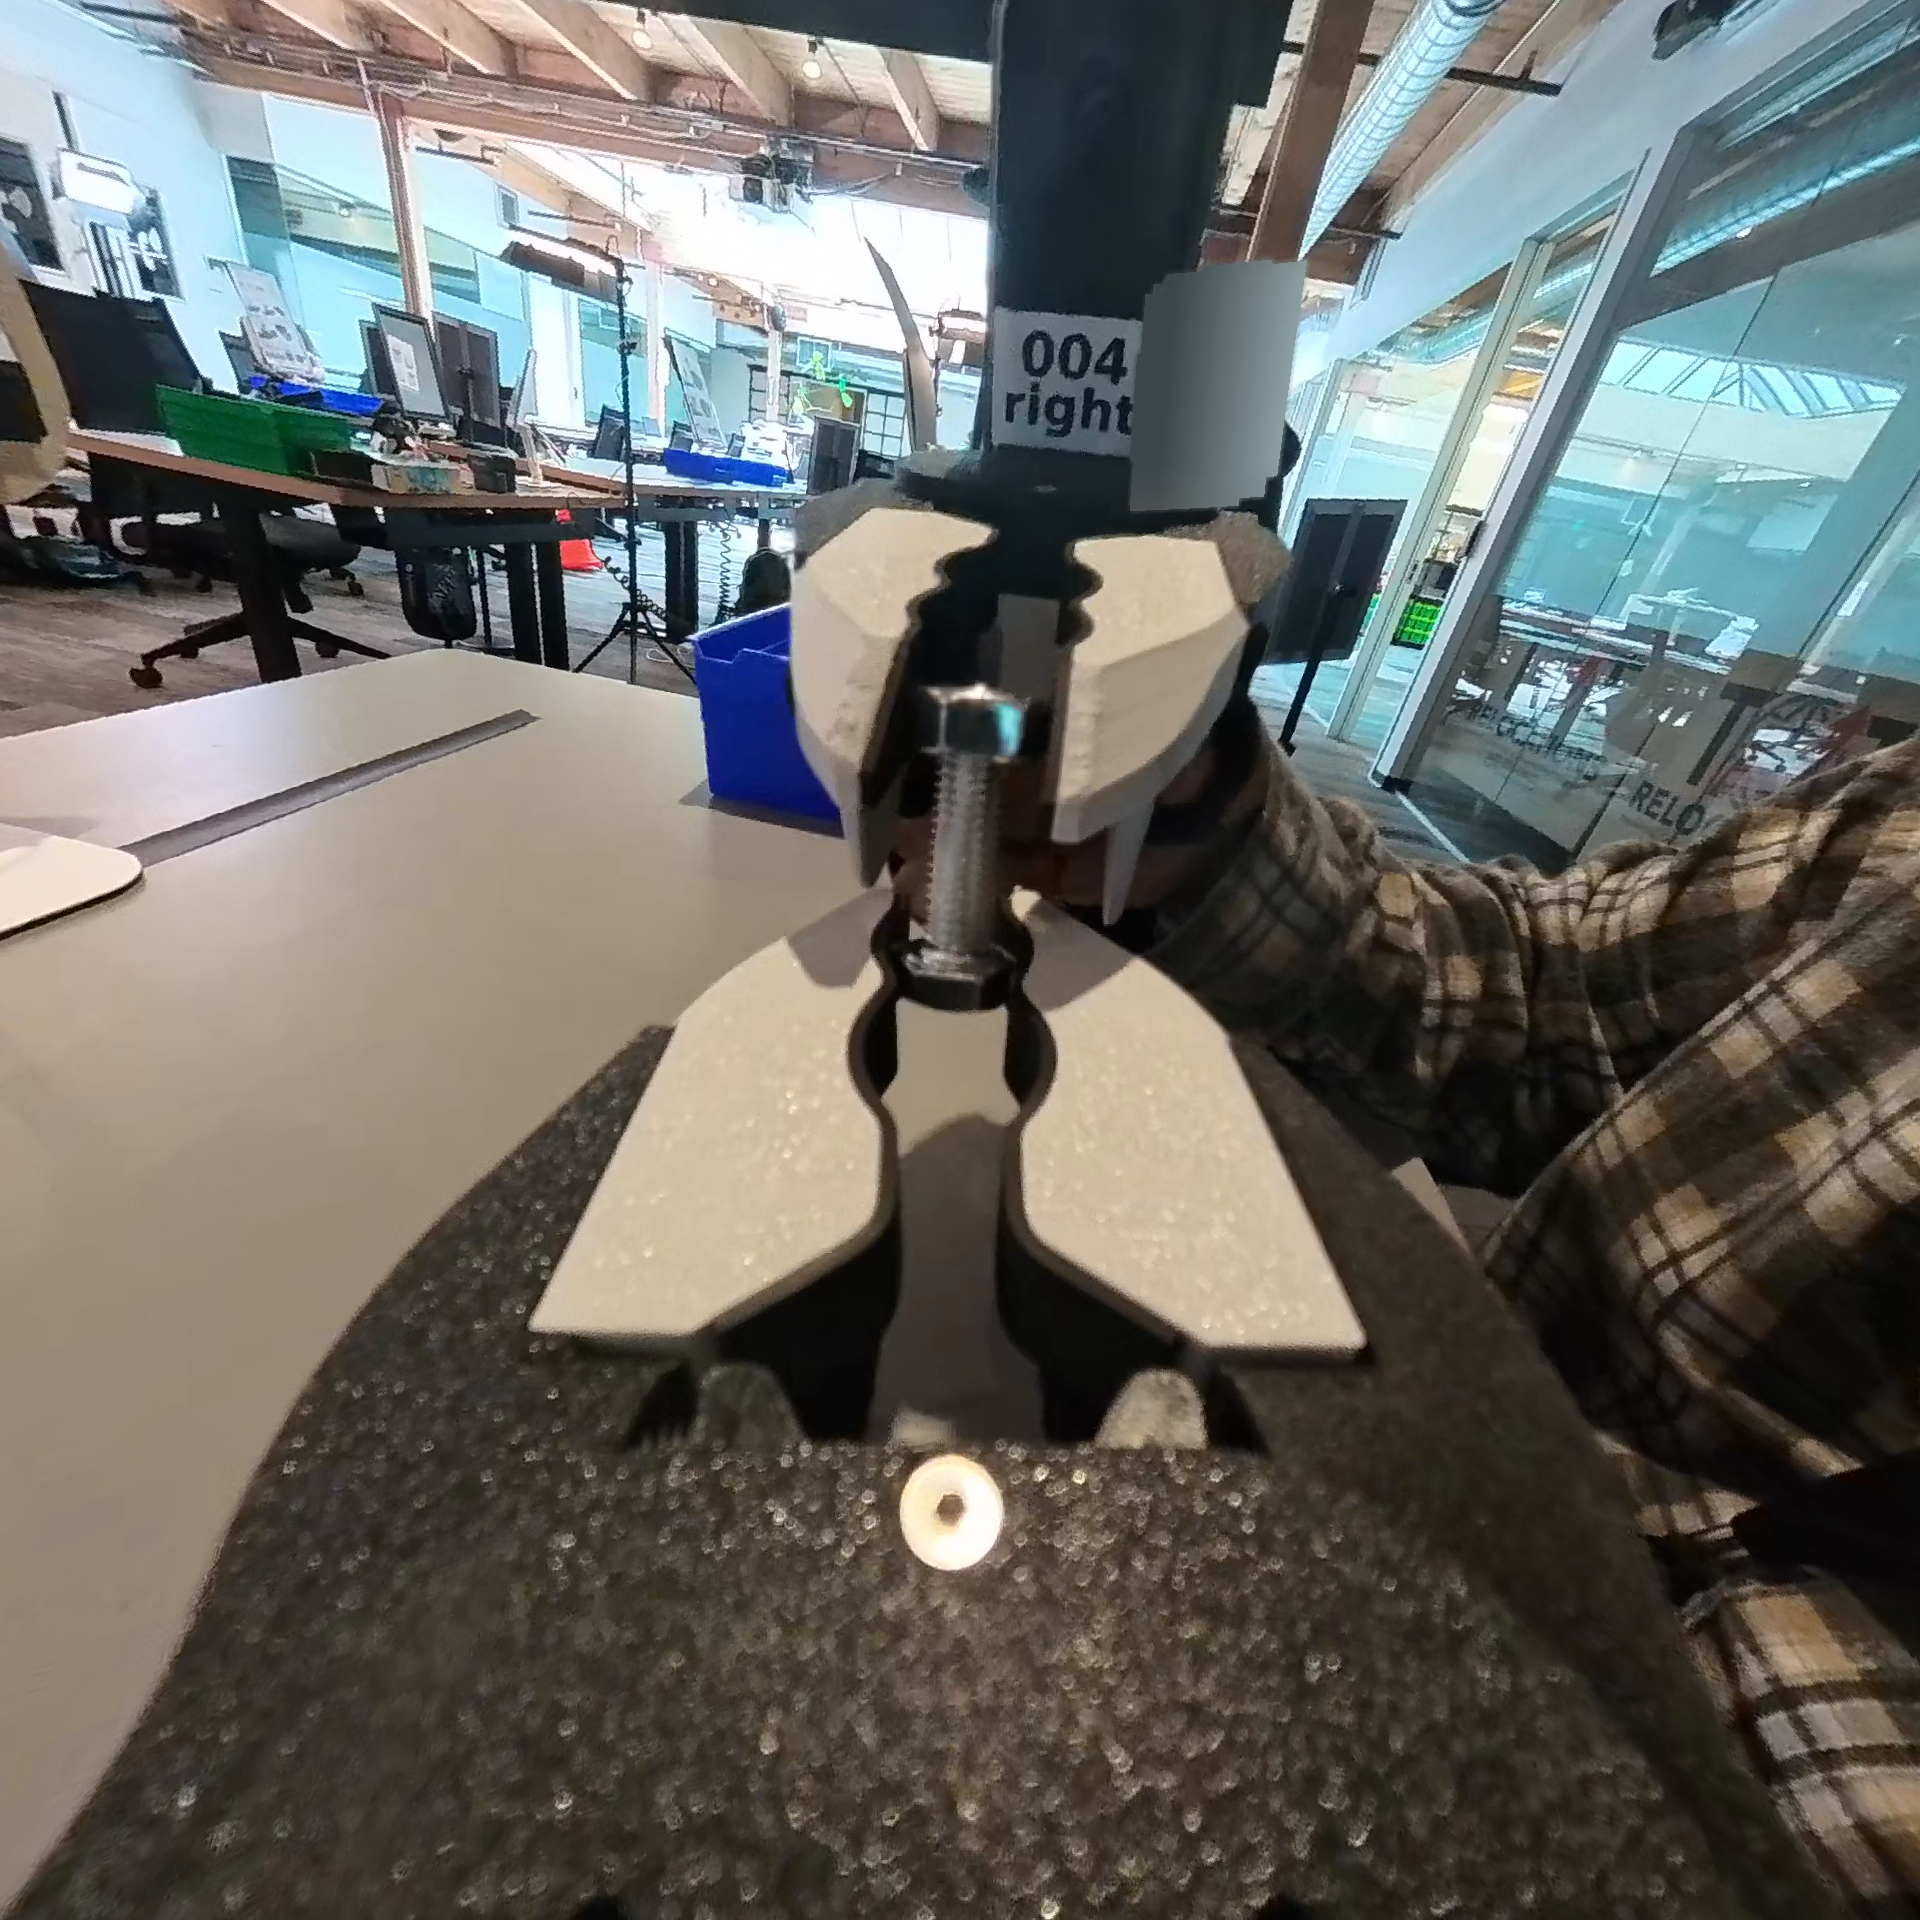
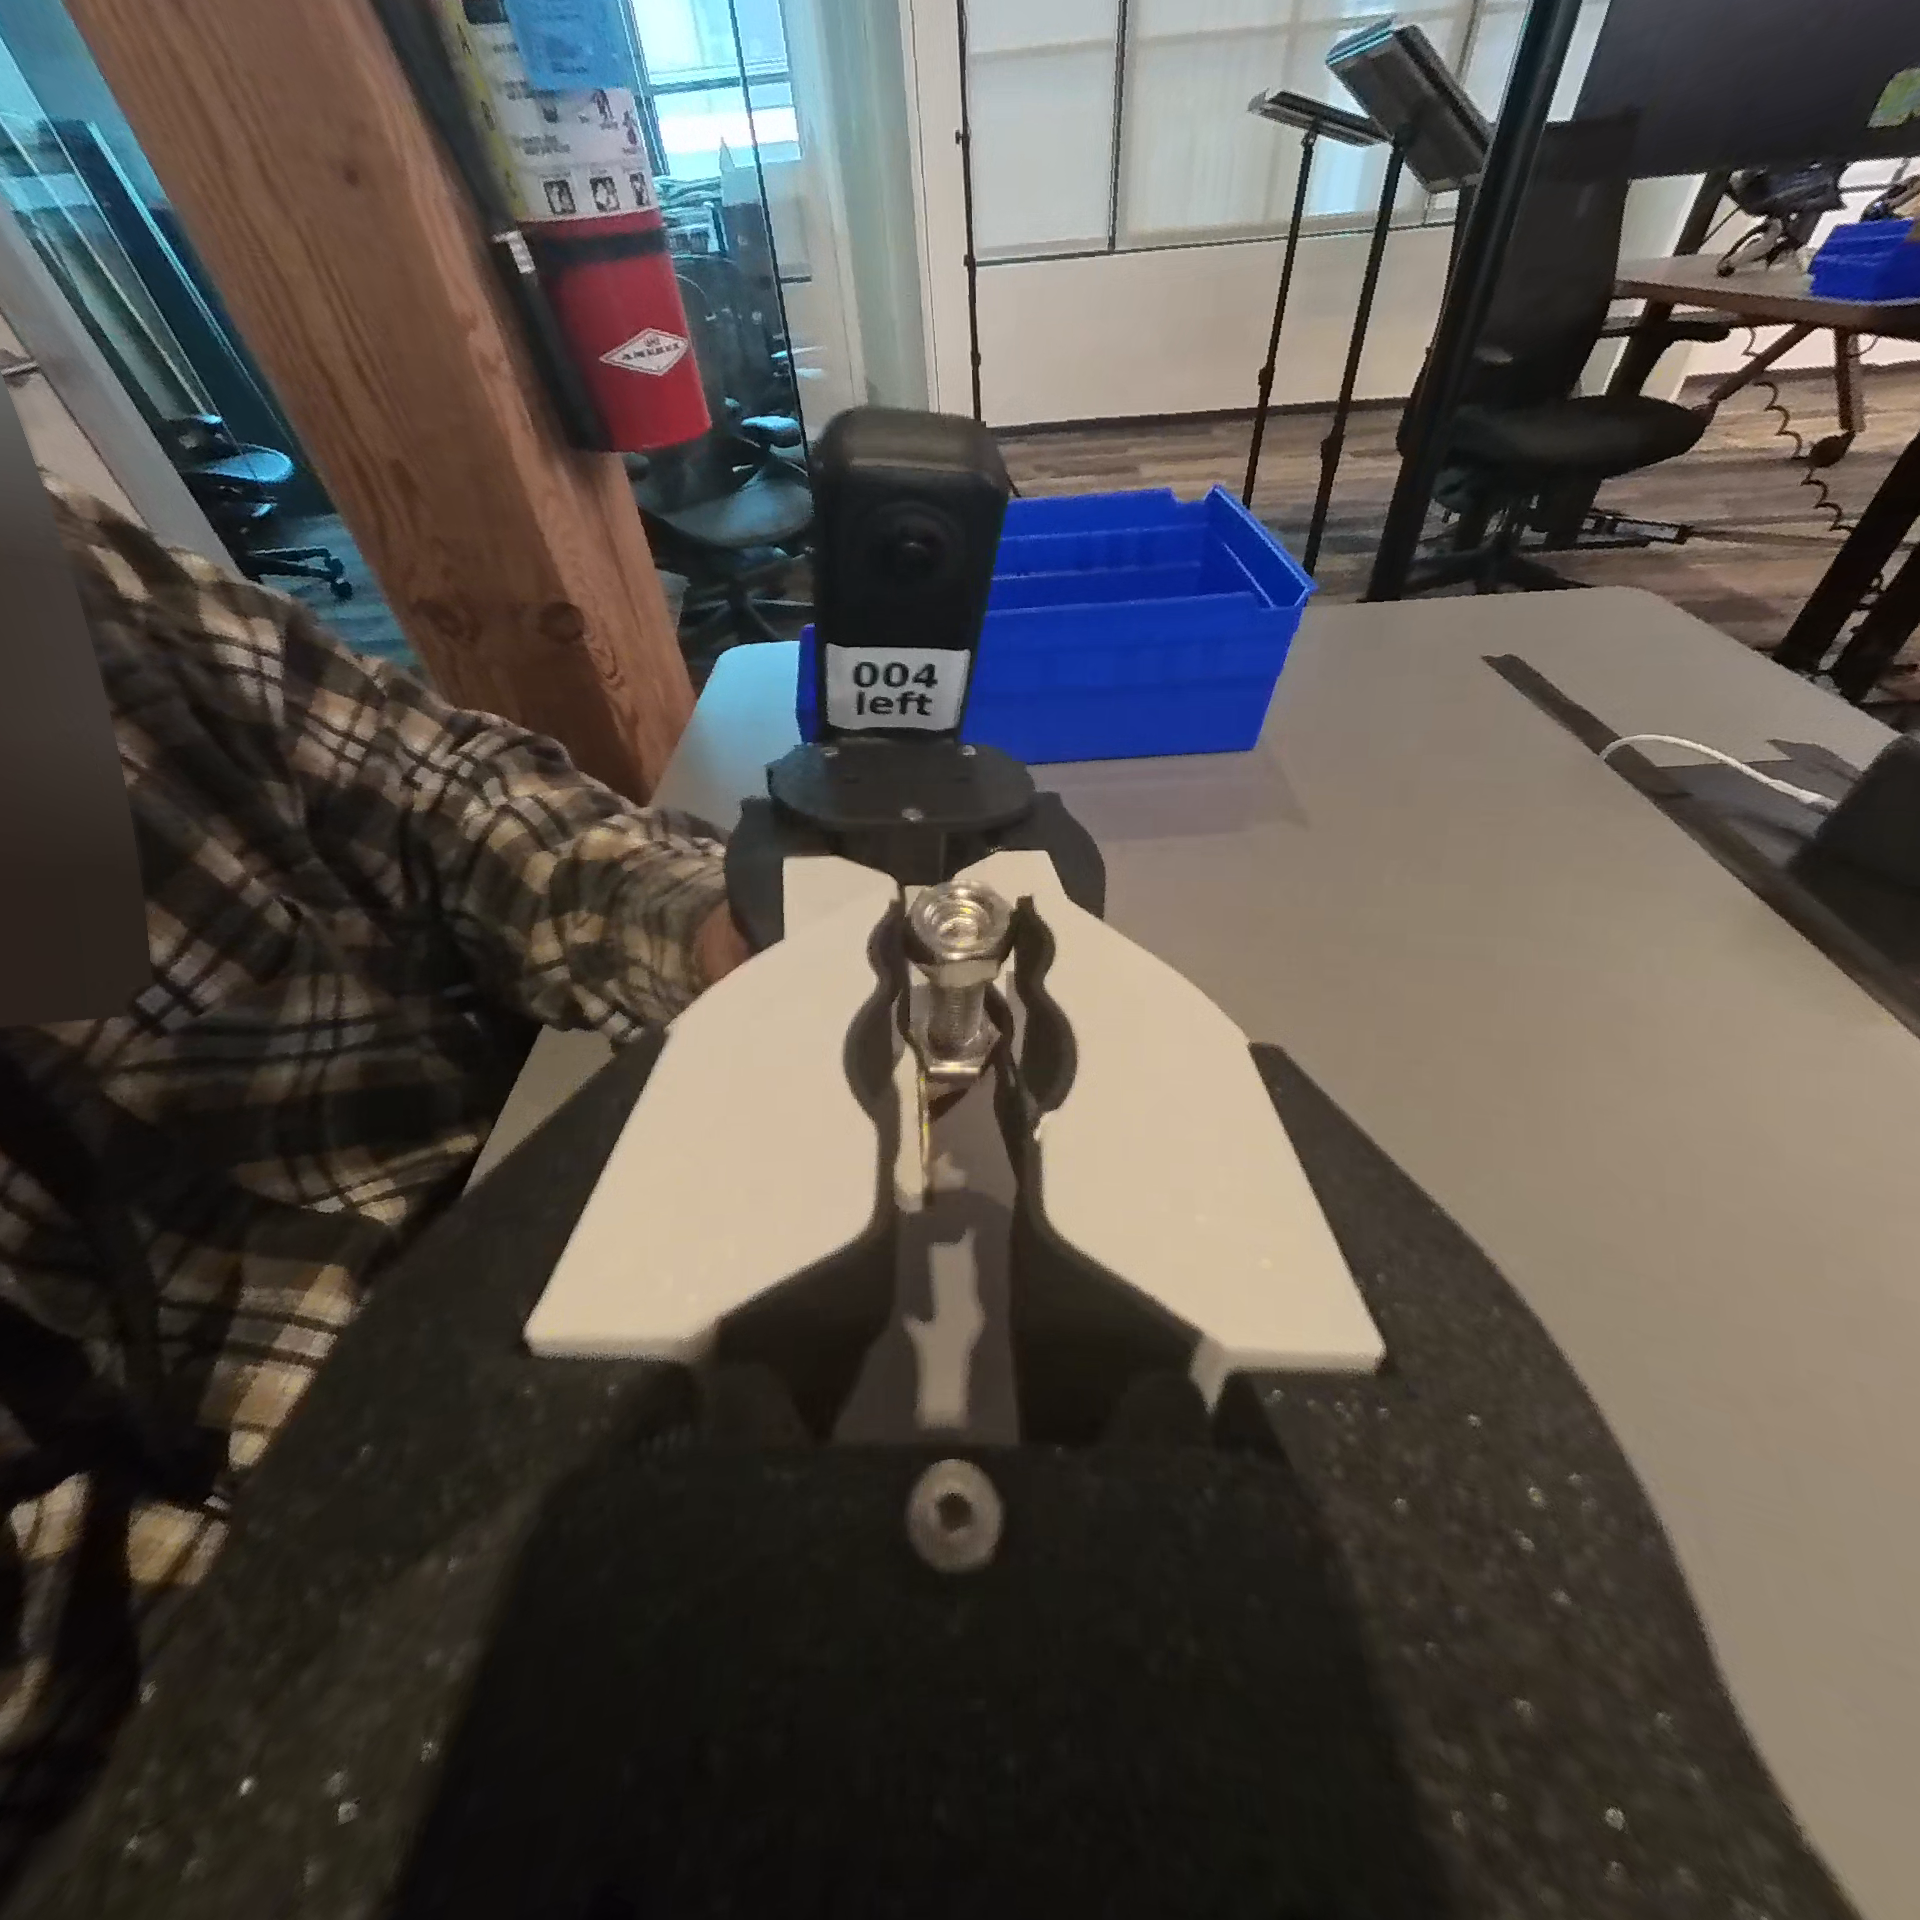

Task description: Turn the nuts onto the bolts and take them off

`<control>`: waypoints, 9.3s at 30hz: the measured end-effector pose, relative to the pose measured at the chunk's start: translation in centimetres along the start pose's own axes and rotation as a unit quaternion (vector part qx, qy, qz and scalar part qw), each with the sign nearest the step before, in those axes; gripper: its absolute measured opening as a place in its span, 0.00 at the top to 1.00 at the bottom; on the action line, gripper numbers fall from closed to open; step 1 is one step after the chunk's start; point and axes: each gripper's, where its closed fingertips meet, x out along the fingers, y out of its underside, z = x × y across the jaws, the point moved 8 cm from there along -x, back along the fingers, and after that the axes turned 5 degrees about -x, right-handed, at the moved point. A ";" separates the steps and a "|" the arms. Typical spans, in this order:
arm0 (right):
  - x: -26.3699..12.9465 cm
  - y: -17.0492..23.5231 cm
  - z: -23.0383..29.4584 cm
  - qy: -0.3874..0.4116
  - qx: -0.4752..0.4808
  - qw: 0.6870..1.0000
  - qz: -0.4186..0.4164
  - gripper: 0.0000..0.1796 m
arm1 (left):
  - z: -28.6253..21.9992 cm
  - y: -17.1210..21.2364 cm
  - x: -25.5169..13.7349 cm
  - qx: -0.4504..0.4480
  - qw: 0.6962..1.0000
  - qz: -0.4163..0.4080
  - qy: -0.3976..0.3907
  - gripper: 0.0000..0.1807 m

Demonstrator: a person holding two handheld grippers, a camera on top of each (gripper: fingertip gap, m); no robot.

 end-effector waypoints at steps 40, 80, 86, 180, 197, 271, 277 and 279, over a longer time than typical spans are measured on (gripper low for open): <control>-0.9 -0.3 -0.7 0.005 0.023 0.999 -0.043 0.79 | -0.2 -0.3 -0.2 -0.007 1.000 -0.023 0.019 0.92; -0.5 -0.6 0.4 -0.034 -0.007 0.998 -0.048 0.90 | -0.6 -0.3 -0.1 -0.007 0.999 -0.024 0.044 0.92; -0.8 -0.7 0.5 -0.040 -0.011 0.998 -0.048 0.89 | -0.7 -0.4 -0.1 -0.016 0.997 -0.034 0.064 0.92; -8.0 -2.6 1.1 0.126 -0.038 0.991 0.024 0.95 | -1.7 0.4 0.7 0.005 0.999 -0.002 0.041 0.66; -41.6 10.6 -7.8 0.551 0.237 0.728 0.331 0.94 | -1.2 1.2 1.4 -0.028 0.998 0.016 0.051 0.63; -7.7 10.9 -1.9 0.239 0.010 0.964 0.118 0.74 | 3.1 -1.8 -39.1 -0.148 0.768 0.409 -0.471 0.85; -7.4 11.2 -1.8 0.230 0.011 0.965 0.126 0.74 | 4.3 -0.4 -39.4 -0.167 0.741 0.450 -0.470 0.85; -7.3 11.2 -1.7 0.226 0.009 0.965 0.130 0.74 | 4.4 0.1 -39.3 -0.173 0.732 0.467 -0.465 0.85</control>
